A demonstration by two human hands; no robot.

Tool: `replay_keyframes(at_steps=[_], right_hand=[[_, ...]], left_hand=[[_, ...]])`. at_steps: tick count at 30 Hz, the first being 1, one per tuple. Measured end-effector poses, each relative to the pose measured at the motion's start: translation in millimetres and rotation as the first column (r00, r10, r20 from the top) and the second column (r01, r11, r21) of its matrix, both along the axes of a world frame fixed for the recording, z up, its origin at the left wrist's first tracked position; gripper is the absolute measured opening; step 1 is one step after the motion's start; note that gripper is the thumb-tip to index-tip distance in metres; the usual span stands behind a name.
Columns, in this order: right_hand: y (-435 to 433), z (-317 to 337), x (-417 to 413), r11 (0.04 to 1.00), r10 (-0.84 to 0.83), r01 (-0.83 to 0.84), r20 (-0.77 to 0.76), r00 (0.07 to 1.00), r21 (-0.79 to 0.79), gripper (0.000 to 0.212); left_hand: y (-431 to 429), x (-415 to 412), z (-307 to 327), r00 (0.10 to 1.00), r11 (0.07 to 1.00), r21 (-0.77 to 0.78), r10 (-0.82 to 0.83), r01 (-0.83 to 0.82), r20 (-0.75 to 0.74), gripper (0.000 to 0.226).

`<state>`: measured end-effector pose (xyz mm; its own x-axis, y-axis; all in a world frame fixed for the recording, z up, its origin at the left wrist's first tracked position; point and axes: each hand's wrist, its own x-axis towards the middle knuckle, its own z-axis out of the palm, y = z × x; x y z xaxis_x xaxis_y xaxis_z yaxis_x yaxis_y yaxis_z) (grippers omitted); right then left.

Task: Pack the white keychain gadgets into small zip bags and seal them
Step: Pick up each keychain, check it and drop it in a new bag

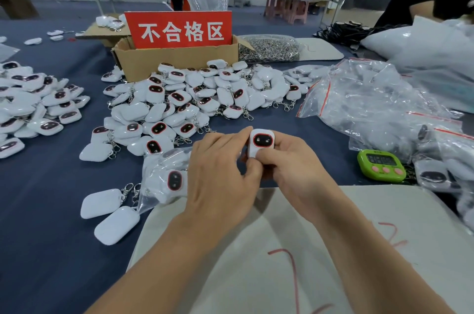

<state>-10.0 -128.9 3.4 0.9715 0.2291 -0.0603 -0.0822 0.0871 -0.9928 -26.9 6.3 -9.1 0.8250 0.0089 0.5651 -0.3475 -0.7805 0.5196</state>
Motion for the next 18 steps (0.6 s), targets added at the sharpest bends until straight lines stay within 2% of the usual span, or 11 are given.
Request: replay_keyframes(at_steps=[6, 9, 11, 14, 18], right_hand=[[-0.8, -1.5, 0.5, 0.998, -0.061, 0.061, 0.017, 0.998, 0.003, 0.025], [-3.4, -2.3, -0.4, 0.991, -0.029, 0.037, 0.058, 0.998, -0.130, 0.022], [-6.3, -5.0, 0.6, 0.956, -0.054, 0.086, 0.122, 0.991, -0.280, 0.013], [-9.7, -7.1, 2.3, 0.890, -0.169, 0.262, 0.265, 0.949, -0.374, 0.013], [-12.1, -5.2, 2.2, 0.844, -0.270, 0.405, 0.373, 0.888, -0.353, 0.035]], left_hand=[[1.2, -0.9, 0.3, 0.999, 1.000, 0.010, -0.015, 0.015, -0.028, 0.048], [1.2, -1.3, 1.6, 1.000, 0.999, -0.035, -0.001, 0.000, -0.014, 0.059], [1.0, -0.9, 0.8, 0.999, 0.999, 0.005, -0.042, 0.041, 0.032, 0.059], [1.6, 0.6, -1.9, 0.987, 0.997, 0.055, -0.069, 0.061, 0.146, 0.043], [7.3, 4.1, -5.4, 0.972, 0.996, 0.085, 0.005, -0.026, 0.234, 0.011]])
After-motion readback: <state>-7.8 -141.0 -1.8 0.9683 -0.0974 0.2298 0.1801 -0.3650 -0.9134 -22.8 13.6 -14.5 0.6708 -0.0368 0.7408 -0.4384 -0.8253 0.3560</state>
